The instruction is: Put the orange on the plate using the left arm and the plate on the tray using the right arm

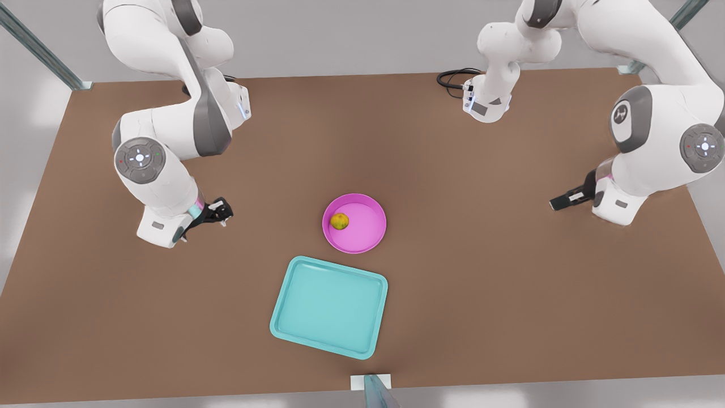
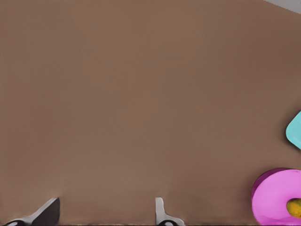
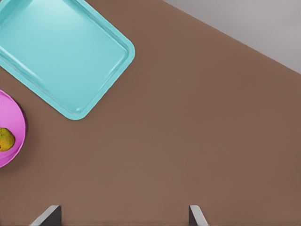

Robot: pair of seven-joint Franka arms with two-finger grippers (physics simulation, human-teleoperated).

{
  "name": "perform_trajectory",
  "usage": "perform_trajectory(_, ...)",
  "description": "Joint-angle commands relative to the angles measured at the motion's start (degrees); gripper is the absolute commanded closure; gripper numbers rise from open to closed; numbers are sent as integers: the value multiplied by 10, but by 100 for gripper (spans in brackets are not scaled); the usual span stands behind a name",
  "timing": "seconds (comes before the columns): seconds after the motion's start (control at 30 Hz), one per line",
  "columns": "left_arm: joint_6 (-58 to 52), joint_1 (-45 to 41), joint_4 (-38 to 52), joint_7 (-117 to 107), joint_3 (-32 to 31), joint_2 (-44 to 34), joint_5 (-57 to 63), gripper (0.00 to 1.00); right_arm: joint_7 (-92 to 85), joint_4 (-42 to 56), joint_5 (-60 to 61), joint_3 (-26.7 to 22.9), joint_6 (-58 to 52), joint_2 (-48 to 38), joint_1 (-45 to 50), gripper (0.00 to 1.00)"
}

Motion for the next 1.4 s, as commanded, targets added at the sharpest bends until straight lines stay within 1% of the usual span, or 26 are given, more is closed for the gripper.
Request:
perform_trajectory(0.0,44,39,-71,253,-66,-60,75,0,0,1,-6,0,2,7,2,0)
perform_trajectory(0.07,-16,30,4,249,-68,-7,76,0,-3,1,-6,0,-1,12,28,0)
perform_trajectory(0.1,-29,28,2,247,-69,-3,74,0,-8,-1,-2,1,-4,19,34,0)
perform_trajectory(0.13,-37,28,3,249,-69,-11,73,0,-51,-7,44,10,-5,35,39,0)
perform_trajectory(0.17,-50,28,7,252,-67,-14,73,0,-50,-18,138,11,20,70,40,0)
perform_trajectory(0.2,-51,29,9,253,-65,-22,73,0,-49,-63,184,11,86,80,36,0)
perform_trajectory(0.27,-51,29,16,252,-61,-22,73,0,-50,-184,249,12,249,75,39,0)
perform_trajectory(0.33,-52,29,15,252,-62,-21,67,0,-50,-201,258,17,293,83,43,0)
perform_trajectory(0.4,-52,29,14,253,-62,-21,67,0,-67,-211,303,17,290,88,31,0)
perform_trajectory(0.53,-52,30,14,253,-62,-22,64,0,-157,-248,359,18,278,118,-12,0)
perform_trajectory(0.6,-54,29,13,253,-62,-22,65,0,-201,-260,408,18,247,128,-19,0)
perform_trajectory(0.7,-60,29,12,253,-62,-22,65,0,-211,-259,409,24,241,147,-5,0)
perform_trajectory(0.93,-61,29,12,252,-65,-21,64,0,-216,-239,425,71,243,173,-3,0)
perform_trajectory(0.97,-62,29,12,252,-65,-22,64,0,-215,-224,448,74,254,179,-2,0)
perform_trajectory(1.07,-67,29,12,253,-65,-22,64,0,-215,-224,493,76,312,193,20,0)
perform_trajectory(1.17,-67,29,13,253,-65,-22,64,0,-215,-226,507,76,365,196,23,0)
perform_trajectory(1.37,-68,30,13,253,-63,-22,64,0,-214,-235,526,76,372,202,23,0)
